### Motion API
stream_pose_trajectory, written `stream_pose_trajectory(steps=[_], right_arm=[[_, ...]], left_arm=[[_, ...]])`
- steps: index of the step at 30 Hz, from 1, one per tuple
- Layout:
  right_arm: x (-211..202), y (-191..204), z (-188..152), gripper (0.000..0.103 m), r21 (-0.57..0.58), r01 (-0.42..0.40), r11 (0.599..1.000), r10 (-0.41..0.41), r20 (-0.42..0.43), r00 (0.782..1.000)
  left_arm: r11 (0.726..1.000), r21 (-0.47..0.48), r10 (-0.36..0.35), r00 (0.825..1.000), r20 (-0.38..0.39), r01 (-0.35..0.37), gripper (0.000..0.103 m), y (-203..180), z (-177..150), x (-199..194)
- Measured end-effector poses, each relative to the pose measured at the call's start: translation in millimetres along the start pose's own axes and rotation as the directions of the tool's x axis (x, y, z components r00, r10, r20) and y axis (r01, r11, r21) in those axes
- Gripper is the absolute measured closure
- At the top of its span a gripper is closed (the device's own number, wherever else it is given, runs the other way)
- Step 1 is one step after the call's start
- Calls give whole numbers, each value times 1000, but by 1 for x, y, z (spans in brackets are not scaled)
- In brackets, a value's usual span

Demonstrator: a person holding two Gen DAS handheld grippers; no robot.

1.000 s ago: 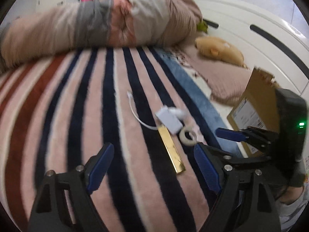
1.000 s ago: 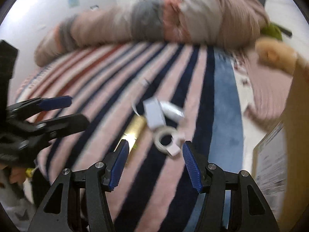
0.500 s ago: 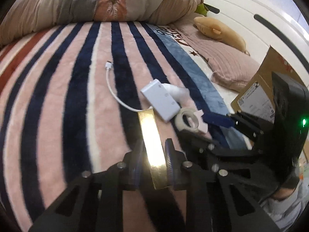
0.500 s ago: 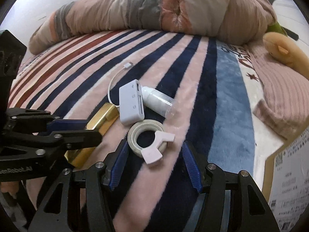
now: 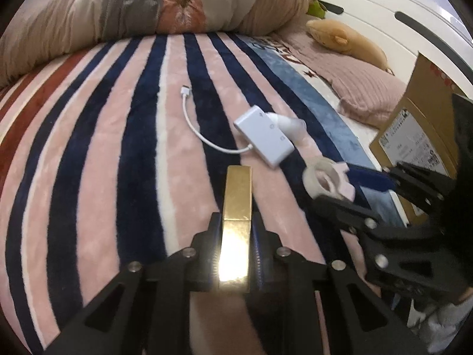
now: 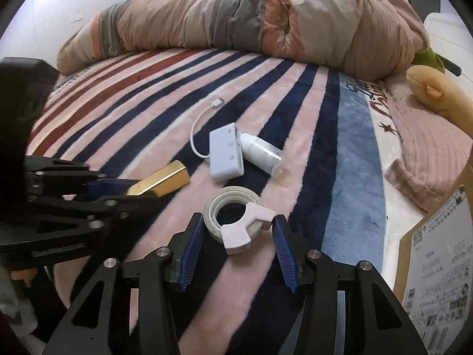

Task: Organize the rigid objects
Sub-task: 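Grasp the gold lipstick tube with the left gripper while the right grasps the tape roll, then release the lipstick tube and tape roll into the box with both grippers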

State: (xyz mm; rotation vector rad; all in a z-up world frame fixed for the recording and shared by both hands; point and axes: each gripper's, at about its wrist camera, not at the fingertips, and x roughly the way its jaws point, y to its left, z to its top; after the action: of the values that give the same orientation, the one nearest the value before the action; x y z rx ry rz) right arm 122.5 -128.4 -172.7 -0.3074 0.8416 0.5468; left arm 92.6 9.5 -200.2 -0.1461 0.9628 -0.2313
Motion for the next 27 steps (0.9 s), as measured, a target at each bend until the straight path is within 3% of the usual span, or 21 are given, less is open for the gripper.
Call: stream_pose_trajectory(steps=[4,9,17,23,27], right_arm=[[-14,3,-1,60,20,3,1000,-4,12,1000],[-54,10,8,60,9,-11,1000,10,110,994],[-148,9,27,60,17,-14,1000,8,329,944],[-209,-33,22,60,114,76,991,-117,416,902],[-228,-75,3,60,196,204,959,-266,382,885]], left_arm=[[1000,4,12,1000,21,-12,88,-1,-1,-14],[999,4,36,995,96,-37,88,0,4,-56],[997,72,10,968,251,-29,88,-29,27,-137],[980,198,-83,941,328,17,88,-85,53,-176],[951,293,-190,930,313,96,88,-137,75,-182]])
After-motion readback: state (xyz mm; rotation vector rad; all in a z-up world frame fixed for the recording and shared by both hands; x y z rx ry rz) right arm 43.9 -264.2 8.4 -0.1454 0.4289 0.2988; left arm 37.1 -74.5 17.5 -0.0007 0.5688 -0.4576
